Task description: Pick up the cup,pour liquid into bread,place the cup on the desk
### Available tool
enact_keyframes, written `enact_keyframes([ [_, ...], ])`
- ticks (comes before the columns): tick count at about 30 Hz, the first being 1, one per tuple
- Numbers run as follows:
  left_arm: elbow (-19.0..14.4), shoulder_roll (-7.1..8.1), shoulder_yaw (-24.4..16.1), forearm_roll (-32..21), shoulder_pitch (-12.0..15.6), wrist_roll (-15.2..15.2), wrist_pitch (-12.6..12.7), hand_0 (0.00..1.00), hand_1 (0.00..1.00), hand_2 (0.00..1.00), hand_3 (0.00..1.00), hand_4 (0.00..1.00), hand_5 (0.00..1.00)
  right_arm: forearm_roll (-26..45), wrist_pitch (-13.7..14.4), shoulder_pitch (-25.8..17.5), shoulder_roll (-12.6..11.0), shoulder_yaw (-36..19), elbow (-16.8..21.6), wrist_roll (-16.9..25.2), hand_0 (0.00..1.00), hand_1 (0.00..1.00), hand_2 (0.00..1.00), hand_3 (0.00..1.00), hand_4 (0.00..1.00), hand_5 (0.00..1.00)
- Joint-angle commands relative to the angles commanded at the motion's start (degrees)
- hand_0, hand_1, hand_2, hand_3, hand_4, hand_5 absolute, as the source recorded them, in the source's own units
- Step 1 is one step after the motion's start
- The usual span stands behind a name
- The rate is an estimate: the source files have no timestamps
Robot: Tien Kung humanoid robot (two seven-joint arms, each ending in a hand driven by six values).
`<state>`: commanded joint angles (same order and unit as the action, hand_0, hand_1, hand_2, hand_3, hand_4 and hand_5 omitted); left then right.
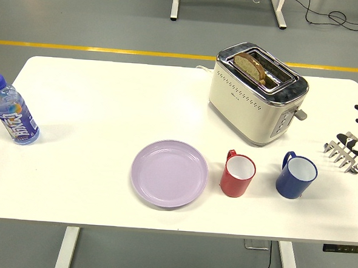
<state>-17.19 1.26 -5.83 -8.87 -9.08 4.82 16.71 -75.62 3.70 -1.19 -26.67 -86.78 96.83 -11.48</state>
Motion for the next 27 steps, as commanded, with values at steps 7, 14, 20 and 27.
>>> enact_keyframes([
  [7,0.1,0.05,0.4,-0.5,0.1,0.4,0.3,0.707,0.733,0.743,0.600,0.282,0.998,-3.9,0.3,-1.0,1.8,1.9,0.9,-0.8,0.914,0.853,0.932,0.895,0.986,0.239],
  [14,0.1,-0.10,1.2,-1.9,0.8,0.9,0.4,0.707,0.730,0.743,0.594,0.282,0.998,-7.2,1.0,-1.4,3.2,3.7,0.2,-1.6,0.922,0.859,0.937,0.903,0.946,0.164],
  [20,0.1,-0.24,1.2,-2.0,1.1,0.8,0.5,0.707,0.730,0.740,0.592,0.282,0.998,-7.4,1.5,-1.1,4.0,5.3,-0.4,-1.7,0.924,0.861,0.941,0.903,0.931,0.158],
  [27,0.2,-0.32,1.2,-2.0,1.0,0.7,0.4,0.706,0.728,0.740,0.593,0.280,0.998,-7.9,1.7,-0.5,4.7,6.6,-1.0,-1.7,0.931,0.864,0.940,0.905,0.932,0.161],
])
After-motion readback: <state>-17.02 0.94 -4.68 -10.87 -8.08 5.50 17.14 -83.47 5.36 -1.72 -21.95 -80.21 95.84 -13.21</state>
